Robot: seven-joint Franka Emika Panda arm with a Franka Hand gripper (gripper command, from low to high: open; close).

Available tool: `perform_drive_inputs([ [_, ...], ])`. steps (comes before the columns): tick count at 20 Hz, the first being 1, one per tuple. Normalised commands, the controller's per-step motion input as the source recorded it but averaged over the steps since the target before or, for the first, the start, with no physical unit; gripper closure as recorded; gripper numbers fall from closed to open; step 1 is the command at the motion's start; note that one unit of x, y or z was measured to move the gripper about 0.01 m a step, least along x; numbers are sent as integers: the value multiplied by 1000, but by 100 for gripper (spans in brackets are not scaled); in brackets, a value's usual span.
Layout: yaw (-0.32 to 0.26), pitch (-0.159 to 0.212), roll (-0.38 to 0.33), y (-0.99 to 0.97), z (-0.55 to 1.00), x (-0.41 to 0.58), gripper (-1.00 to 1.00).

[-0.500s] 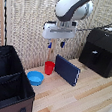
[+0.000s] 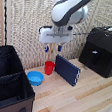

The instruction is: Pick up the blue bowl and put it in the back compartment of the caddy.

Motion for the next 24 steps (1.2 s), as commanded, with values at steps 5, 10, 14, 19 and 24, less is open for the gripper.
perform_drive_inputs([
  [5, 0, 12, -29, 170, -458, 158, -100],
  [10, 0, 0, -12, 107, -511, 201, -100],
  [14, 0, 0, -34, 171, -493, 194, -100],
  [19, 0, 17, -69, 252, -442, 104, -100],
  [24, 0, 30, -73, 231, -386, 37, 100],
])
